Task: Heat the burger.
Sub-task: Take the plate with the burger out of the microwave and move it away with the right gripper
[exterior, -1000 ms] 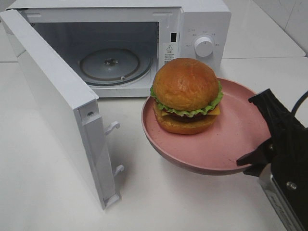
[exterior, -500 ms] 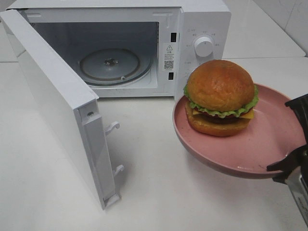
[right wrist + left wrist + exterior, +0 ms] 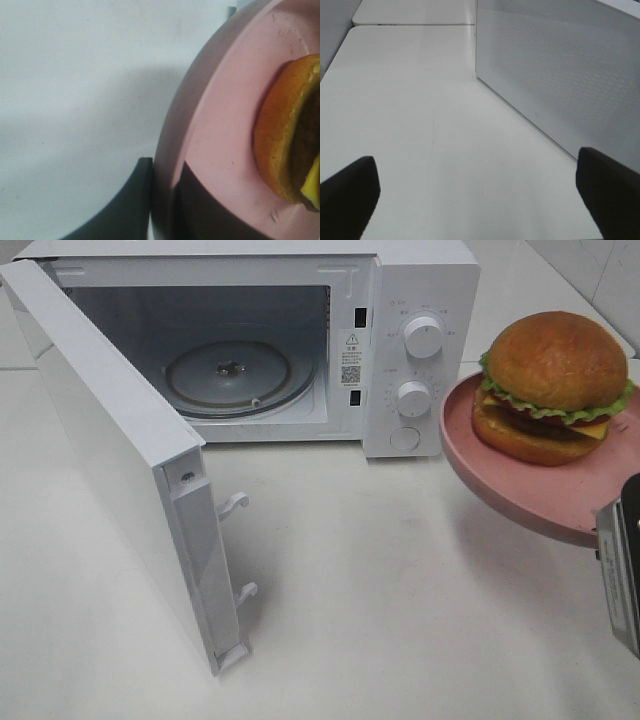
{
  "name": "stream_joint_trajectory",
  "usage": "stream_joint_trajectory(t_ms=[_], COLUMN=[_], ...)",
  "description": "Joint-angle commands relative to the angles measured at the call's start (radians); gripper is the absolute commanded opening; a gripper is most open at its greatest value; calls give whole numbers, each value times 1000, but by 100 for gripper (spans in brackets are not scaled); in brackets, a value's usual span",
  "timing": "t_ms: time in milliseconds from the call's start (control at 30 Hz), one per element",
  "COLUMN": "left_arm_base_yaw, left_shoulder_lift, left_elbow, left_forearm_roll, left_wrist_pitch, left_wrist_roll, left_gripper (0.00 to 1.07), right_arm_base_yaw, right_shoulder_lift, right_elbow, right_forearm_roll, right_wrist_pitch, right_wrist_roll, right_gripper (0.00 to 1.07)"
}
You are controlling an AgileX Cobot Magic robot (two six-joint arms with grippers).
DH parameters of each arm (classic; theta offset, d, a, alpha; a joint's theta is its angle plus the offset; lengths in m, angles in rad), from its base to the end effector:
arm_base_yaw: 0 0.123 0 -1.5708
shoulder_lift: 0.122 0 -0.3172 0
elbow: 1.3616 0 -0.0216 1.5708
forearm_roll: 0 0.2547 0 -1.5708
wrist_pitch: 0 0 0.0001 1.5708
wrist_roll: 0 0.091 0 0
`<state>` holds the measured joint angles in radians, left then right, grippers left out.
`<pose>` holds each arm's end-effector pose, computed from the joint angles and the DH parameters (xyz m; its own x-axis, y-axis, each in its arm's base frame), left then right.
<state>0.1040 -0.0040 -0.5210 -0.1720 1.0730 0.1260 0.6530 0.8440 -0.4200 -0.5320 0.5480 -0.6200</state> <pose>-0.0366 -0.0176 0.2848 -0.4349 -0.0024 -0.9005 0.0506 0.9984 -0.0271 0.1154 0.0580 0.2559 0.1207 -0.9818 -0.1467 -0.7208 0.0150 -0.6930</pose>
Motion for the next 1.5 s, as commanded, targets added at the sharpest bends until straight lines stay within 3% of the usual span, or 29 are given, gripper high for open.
stream_joint_trajectory(t_ms=[33, 367, 667, 933, 1500], left_arm_base_yaw=[-7, -7, -7, -7, -7], left_shoulder_lift=[-7, -7, -7, -7, -7], left_elbow=[3, 3, 3, 3, 3], left_forearm_roll=[-7, -7, -7, -7, -7], left_wrist_pitch=[2, 2, 2, 2, 2], left_wrist_roll=[-7, -7, -7, -7, -7], left_gripper=[100, 100, 100, 100, 100], right_arm_base_yaw=[-1, -1, -1, -1, -1], right_shoulder_lift=[-7, 42, 198, 301, 677], right_elbow=[-7, -8, -8, -12, -166], right_forearm_roll=[-141, -231, -369, -401, -424], right_wrist_pitch=[-50, 76, 185, 224, 309], right_wrist_roll=[188, 380, 802, 1030, 1476], right_gripper=[1, 2, 2, 2, 4])
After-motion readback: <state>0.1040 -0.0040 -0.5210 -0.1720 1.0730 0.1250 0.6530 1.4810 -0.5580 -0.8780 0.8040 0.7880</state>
